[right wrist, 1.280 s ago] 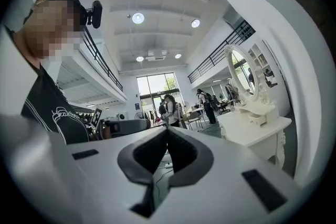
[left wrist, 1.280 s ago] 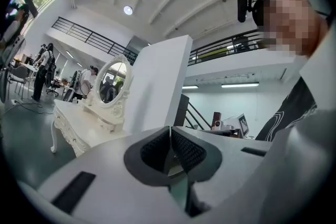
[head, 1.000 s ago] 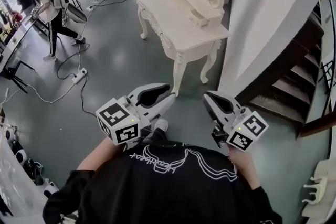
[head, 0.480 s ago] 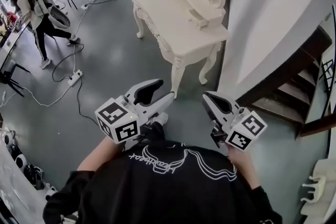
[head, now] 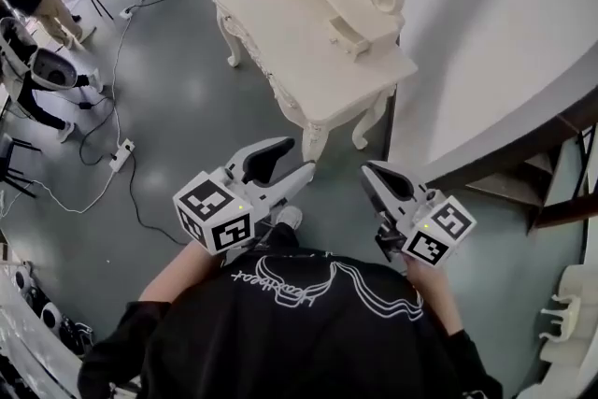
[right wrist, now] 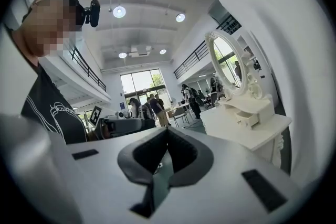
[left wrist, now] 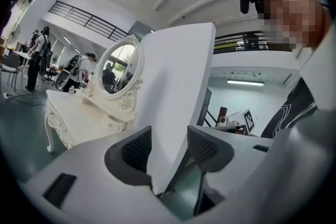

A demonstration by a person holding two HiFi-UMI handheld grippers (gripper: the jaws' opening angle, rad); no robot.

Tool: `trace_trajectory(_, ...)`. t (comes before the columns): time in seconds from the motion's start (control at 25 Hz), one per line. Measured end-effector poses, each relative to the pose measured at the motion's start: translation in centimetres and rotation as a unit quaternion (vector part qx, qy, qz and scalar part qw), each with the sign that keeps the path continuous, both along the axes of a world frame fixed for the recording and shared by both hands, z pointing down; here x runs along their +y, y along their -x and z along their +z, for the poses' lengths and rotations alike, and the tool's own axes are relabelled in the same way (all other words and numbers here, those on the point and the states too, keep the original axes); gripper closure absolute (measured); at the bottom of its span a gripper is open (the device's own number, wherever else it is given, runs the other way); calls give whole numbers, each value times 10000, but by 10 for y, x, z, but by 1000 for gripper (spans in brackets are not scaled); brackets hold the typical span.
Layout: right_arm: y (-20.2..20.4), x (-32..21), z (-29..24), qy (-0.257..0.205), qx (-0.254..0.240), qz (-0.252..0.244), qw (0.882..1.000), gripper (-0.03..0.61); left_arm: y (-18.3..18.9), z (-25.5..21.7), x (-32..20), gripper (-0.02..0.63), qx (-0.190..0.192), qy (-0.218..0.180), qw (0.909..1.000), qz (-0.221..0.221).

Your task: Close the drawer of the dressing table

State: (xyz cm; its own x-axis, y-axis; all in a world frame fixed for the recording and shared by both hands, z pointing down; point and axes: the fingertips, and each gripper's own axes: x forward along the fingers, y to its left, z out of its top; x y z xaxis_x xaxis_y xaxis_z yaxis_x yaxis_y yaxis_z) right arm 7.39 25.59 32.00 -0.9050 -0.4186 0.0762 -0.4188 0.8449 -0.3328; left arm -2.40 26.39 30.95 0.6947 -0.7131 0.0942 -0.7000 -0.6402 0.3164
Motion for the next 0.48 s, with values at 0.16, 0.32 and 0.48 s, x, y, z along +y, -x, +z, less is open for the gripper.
trace_trajectory(0.16, 19, -46, 5, 96, 85, 203, 9997, 574, 18, 6, -51, 414, -51, 48, 9998, 191)
trace_trajectory(0.32, 39, -92, 6, 179, 114, 421, 9989, 574, 39, 9, -102, 413, 36, 160, 9993, 321)
trace_trajectory(0.48, 56, -129, 10, 230, 199, 590, 9978, 574, 54, 14, -145, 414, -124, 109, 9988, 464)
